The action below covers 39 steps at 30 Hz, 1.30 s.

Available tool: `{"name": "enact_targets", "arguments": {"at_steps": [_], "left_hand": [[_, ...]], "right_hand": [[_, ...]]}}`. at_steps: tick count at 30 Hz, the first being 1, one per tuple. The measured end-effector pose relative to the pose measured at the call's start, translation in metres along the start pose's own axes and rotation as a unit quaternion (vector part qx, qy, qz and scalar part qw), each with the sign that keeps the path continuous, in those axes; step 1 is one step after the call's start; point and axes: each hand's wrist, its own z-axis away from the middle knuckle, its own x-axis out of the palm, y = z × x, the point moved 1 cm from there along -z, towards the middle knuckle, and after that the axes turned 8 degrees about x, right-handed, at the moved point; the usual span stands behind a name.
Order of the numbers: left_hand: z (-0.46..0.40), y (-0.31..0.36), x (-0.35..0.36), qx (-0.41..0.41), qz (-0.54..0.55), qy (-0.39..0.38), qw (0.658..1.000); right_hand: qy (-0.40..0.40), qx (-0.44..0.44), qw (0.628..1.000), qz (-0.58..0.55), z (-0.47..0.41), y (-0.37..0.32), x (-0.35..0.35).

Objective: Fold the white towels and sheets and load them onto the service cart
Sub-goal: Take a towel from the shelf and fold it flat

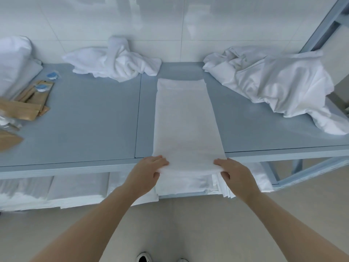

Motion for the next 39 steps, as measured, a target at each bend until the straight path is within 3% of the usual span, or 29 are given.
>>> {"name": "enact_targets", "arguments": {"at_steps": [4, 8, 14, 19, 22, 25, 27, 31, 34, 39], "left_hand": [[0.021, 0.027, -0.043, -0.091, 0.18, 0.09, 0.975], [0.03, 0.052, -0.075, -0.086, 0.26, 0.129, 0.953], [0.008, 0.07, -0.106, -0.078, 0.312, 0.213, 0.922], [-0.071, 0.041, -0.134, -0.076, 0.268, 0.262, 0.924], [-0.134, -0.007, -0.121, -0.138, 0.243, 0.237, 0.93], [-0.166, -0.062, -0.071, -0.27, 0.208, 0.067, 0.938], [-0.164, -0.084, -0.041, -0.291, 0.176, -0.004, 0.94], [-0.166, -0.097, -0.039, -0.216, 0.151, 0.059, 0.963], [-0.178, -0.098, -0.044, -0.194, 0.183, 0.141, 0.954], [-0.199, -0.1, -0.035, -0.212, 0.138, 0.13, 0.959]], "right_hand": [[0.033, 0.056, 0.985, -0.16, 0.027, -0.015, -0.03], [0.08, 0.075, 0.954, -0.28, 0.039, -0.033, -0.05], [0.141, 0.061, 0.924, -0.35, 0.014, -0.058, -0.078], [0.157, 0.081, 0.923, -0.341, -0.074, -0.064, -0.098], [0.108, 0.136, 0.935, -0.309, -0.151, -0.048, -0.08], [-0.046, 0.246, 0.92, -0.3, -0.193, -0.018, -0.026], [-0.085, 0.286, 0.916, -0.268, -0.198, -0.003, 0.001], [-0.042, 0.247, 0.945, -0.211, -0.214, 0.005, 0.005], [0.034, 0.227, 0.949, -0.215, -0.227, 0.004, 0.01], [0.069, 0.218, 0.959, -0.166, -0.238, 0.005, 0.024]]}}
